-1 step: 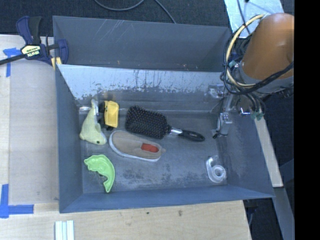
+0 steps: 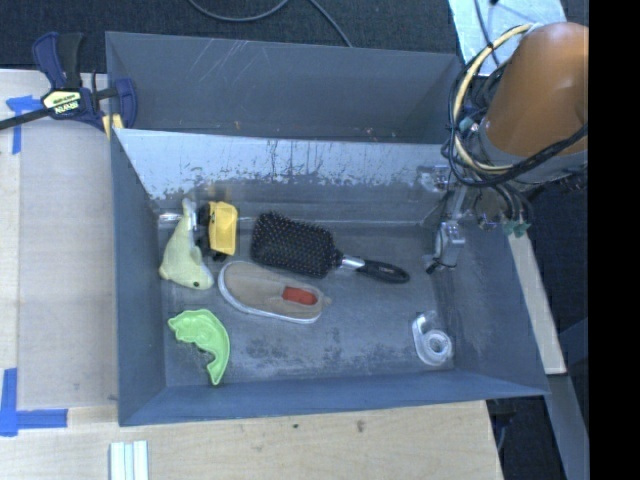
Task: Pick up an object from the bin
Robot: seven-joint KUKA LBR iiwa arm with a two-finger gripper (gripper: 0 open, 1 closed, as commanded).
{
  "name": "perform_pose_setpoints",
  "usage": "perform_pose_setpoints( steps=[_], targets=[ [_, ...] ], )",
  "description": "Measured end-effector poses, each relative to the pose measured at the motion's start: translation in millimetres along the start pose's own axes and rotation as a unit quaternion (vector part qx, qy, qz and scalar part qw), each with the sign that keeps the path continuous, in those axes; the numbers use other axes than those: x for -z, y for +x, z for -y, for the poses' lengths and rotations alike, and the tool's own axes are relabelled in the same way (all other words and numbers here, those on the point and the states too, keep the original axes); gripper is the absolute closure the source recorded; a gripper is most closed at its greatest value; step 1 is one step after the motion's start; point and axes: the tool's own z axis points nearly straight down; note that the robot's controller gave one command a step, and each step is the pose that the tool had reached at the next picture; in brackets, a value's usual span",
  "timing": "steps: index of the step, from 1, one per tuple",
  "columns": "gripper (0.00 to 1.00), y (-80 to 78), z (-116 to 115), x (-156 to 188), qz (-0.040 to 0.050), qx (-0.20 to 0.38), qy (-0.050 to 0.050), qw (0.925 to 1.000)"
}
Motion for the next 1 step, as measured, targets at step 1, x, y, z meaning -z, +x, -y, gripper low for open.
perform_pose_setpoints(
  steps=[1],
  targets=[
    [0.0, -18.9, -35.7, -65.5, 0.0013, 0.021, 0.0, 0.9998]
  ],
)
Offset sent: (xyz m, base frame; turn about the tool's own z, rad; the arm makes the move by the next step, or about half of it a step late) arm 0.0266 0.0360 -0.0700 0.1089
